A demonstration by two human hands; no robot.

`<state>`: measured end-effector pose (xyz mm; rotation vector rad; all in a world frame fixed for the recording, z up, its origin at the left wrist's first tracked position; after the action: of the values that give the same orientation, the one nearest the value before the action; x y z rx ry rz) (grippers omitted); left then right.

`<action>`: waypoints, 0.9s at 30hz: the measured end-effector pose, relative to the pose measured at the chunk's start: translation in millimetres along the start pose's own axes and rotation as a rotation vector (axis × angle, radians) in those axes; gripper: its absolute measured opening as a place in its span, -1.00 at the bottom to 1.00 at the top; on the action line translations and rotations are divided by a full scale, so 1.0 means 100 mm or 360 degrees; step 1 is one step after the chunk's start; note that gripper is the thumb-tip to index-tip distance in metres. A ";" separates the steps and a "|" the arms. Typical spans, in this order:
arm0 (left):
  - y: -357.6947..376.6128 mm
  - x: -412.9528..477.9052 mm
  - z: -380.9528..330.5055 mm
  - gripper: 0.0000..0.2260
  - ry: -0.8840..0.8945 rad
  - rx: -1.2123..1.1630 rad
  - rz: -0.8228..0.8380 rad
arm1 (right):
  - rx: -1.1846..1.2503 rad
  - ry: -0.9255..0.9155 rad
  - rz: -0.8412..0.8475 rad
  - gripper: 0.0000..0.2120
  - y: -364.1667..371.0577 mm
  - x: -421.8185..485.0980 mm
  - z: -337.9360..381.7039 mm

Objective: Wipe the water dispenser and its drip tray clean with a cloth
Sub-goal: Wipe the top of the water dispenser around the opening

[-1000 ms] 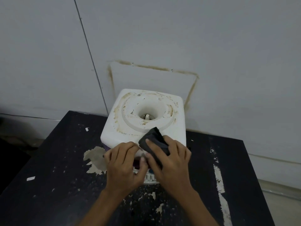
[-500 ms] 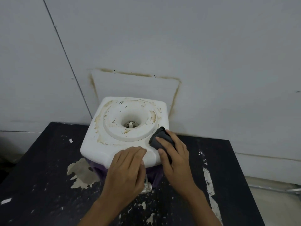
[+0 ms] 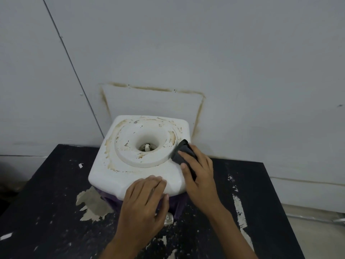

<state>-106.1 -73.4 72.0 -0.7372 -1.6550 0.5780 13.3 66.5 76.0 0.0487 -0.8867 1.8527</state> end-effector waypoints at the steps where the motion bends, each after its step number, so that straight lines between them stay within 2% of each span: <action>1: 0.01 -0.02 0.00 -0.72 0.0004 0.0008 -0.0008 | -0.0024 -0.0091 0.0018 -0.68 0.00 -0.04 0.03; 4: 0.03 -0.05 0.01 -0.72 -0.0007 0.0030 -0.0028 | -0.0034 -0.0236 0.0120 -0.69 -0.04 -0.13 0.00; 9: 0.06 -0.03 -0.03 -0.72 -0.0046 0.0071 -0.0065 | 0.0307 0.0102 0.0127 -0.69 -0.07 0.16 -0.13; 11: 0.06 -0.02 -0.03 -0.74 -0.0049 0.0096 -0.0081 | 0.0154 0.0050 0.0119 -0.70 -0.05 0.10 -0.05; 15: 0.07 -0.02 -0.05 -0.76 -0.0061 0.0126 -0.0115 | -0.0105 -0.0267 0.0267 -0.69 -0.09 -0.15 0.06; 17: 0.08 -0.01 -0.05 -0.76 -0.0065 0.0152 -0.0122 | -0.0081 -0.0209 0.0278 -0.69 -0.12 -0.05 0.01; 21: 0.11 -0.05 -0.06 -0.74 -0.0089 0.0184 -0.0113 | -0.0107 -0.0059 0.0120 -0.70 -0.07 0.06 0.03; 27: 0.13 -0.10 -0.07 -0.67 -0.0126 0.0177 -0.0120 | -0.0398 -0.0424 0.0200 -0.71 -0.03 -0.13 0.25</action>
<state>-95.7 -72.2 57.2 -0.5748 -1.7012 0.6471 12.9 42.1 90.6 0.0873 -1.3280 1.8637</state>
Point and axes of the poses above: each hand's wrist, its own x-axis towards the middle knuckle, its own y-axis out of the palm, z = x × y, the point moved 3 cm from there along x, towards the middle knuckle
